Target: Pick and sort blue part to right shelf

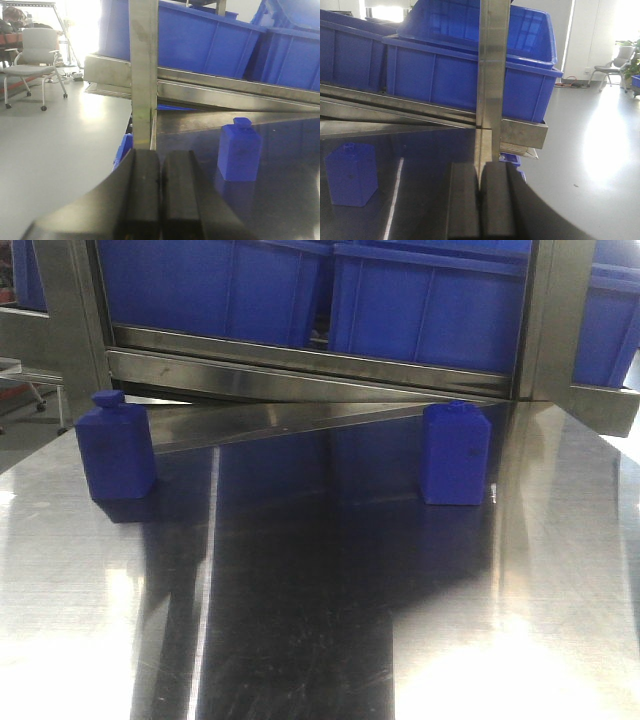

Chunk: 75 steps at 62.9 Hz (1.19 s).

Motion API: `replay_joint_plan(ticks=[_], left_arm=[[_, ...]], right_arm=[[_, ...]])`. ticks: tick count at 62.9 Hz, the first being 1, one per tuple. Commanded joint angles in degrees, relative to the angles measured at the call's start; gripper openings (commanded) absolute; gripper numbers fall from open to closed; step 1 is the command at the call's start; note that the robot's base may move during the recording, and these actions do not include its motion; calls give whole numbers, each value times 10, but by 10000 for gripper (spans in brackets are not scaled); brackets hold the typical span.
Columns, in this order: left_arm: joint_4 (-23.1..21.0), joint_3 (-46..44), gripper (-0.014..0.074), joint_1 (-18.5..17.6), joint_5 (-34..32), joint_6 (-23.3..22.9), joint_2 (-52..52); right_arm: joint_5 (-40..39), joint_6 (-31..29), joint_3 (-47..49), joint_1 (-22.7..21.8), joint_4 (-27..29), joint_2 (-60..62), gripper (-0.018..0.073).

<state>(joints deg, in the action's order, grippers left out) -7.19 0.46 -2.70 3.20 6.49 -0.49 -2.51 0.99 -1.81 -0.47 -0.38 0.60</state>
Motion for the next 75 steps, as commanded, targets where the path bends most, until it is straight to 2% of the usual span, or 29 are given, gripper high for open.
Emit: replay_joint_plan(ticks=[1, 21, 35, 44, 62, 75], left_arm=[[-5, 13, 123, -4, -49, -6, -10], [-5, 13, 123, -4, -49, -6, -10], [-5, 13, 123, -4, -49, -6, -10], [-5, 13, 123, -4, -49, -6, -10], [-5, 13, 123, -4, -49, -6, -10], [-5, 13, 123, -4, -49, -6, -10]], right_arm=[[-49, -3, 13, -1, -4, 12, 48], [-44, -3, 18, -1, -4, 12, 48], [109, -3, 93, -1, -4, 3, 48], [171, -3, 148, -1, -4, -38, 48], [180, -29, 197, -1, -11, -141, 48], [152, -18, 208, 2, -5, -207, 48]])
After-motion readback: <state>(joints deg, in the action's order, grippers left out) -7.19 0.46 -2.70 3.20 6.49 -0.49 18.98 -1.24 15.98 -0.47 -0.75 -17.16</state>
